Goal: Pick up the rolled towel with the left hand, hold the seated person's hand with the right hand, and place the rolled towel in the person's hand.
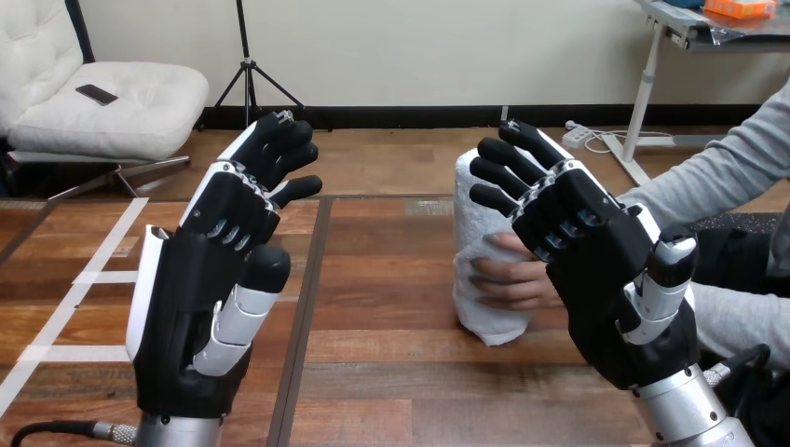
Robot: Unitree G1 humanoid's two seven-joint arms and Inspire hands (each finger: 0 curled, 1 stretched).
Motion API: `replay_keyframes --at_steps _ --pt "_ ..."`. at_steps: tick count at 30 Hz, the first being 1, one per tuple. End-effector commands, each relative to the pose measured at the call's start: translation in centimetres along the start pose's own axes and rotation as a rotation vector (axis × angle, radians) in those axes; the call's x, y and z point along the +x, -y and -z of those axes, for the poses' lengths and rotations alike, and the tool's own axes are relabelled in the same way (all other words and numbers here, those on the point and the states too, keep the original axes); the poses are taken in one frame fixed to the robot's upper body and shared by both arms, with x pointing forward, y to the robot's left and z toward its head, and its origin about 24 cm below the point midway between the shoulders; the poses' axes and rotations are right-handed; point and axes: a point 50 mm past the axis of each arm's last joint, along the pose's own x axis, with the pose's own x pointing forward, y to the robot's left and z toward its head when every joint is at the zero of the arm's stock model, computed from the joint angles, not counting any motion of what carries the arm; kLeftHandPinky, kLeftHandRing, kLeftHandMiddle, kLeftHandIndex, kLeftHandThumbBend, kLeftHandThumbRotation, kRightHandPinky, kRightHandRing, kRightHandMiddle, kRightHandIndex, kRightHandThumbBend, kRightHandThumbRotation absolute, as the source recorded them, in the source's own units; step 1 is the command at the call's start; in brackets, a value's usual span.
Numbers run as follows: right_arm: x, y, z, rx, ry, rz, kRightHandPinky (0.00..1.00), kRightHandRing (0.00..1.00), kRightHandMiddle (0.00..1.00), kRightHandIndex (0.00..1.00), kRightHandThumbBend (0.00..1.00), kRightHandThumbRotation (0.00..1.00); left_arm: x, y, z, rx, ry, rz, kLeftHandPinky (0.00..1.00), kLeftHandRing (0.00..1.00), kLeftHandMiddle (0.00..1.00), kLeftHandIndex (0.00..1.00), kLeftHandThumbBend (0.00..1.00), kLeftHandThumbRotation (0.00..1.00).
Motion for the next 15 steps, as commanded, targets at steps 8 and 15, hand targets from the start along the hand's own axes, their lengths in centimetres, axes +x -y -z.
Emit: replay_keyframes --at_steps 8,15 --pt "1.38 -0.03 -1.46 -0.023 0.074 -0.03 0.87 0.88 0.88 0.88 1.0 1.0 1.23 0.1 -0.01 0.007 0.055 0.025 0.76 0.83 0.84 0.83 0.77 0.76" --pt "1.4 -0.02 -1.48 -0.026 0.078 -0.03 0.86 0.88 0.88 0.88 1.0 1.0 1.23 0.12 0.06 0.008 0.056 0.023 0.76 0.83 0.84 0.83 0.76 0.75"
